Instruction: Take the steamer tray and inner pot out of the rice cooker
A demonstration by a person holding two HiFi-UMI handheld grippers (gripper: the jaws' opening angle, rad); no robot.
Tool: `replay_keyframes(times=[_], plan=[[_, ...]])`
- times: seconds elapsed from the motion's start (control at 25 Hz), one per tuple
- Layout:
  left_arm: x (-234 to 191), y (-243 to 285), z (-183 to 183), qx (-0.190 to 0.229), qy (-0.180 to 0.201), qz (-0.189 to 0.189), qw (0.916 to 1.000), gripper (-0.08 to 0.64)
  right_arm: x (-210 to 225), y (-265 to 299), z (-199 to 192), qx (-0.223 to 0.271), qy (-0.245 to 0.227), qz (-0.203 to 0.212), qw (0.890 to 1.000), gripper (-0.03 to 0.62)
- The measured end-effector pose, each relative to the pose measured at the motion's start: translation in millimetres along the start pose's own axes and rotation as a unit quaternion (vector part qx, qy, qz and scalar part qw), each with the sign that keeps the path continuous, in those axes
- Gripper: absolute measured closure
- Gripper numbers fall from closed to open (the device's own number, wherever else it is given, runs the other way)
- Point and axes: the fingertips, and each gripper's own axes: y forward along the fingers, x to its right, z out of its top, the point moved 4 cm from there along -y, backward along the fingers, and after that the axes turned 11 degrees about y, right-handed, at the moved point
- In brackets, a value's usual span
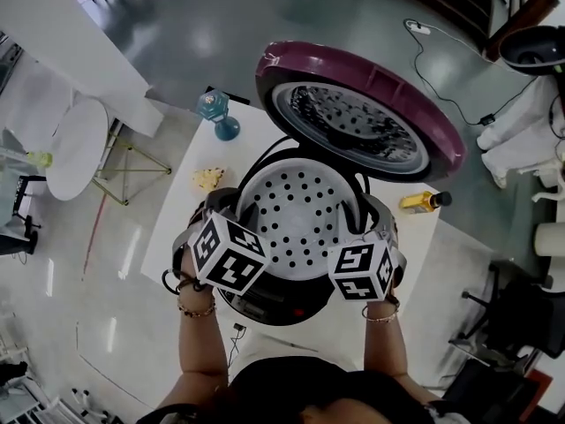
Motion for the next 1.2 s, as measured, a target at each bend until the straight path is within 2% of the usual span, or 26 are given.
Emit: replay_keyframes(times=[0.08, 0.28, 0.6, 0.76, 1.0, 1.2], plan=[[-2.1, -5.9, 3.0, 0.009, 0.0, 0.012, 0.9999, 0.44, -0.9, -5.2, 3.2, 0.016, 0.012, 0.004, 1.0, 0.49], [-5.8, -24.2, 5.8, 0.031, -0.011, 0.038, 0.9988, 0.454, 0.4, -24.7, 14.2, 0.057, 0.035, -0.004, 0.998, 0.5], [8.5, -62.9, 5.1, 0.068, -0.011, 0.045, 0.9966, 0.457, -4.1, -68.0, 14.1, 0.116, 0.093, 0.008, 0.989, 0.514], [24.8, -86.7, 10.6, 0.093, 0.001, 0.05, 0.9944, 0.457, 1.3, -99.7, 12.6, 0.142, 0.113, -0.002, 0.983, 0.525], [60.8, -128.7, 18.1, 0.154, 0.015, 0.039, 0.9871, 0.449, 12.6, -157.1, -7.8, 0.201, 0.204, 0.012, 0.958, 0.548], [99.9, -151.1, 12.1, 0.165, 0.051, 0.053, 0.9836, 0.445, 5.7, -201.9, -36.9, 0.229, 0.241, 0.011, 0.943, 0.555]])
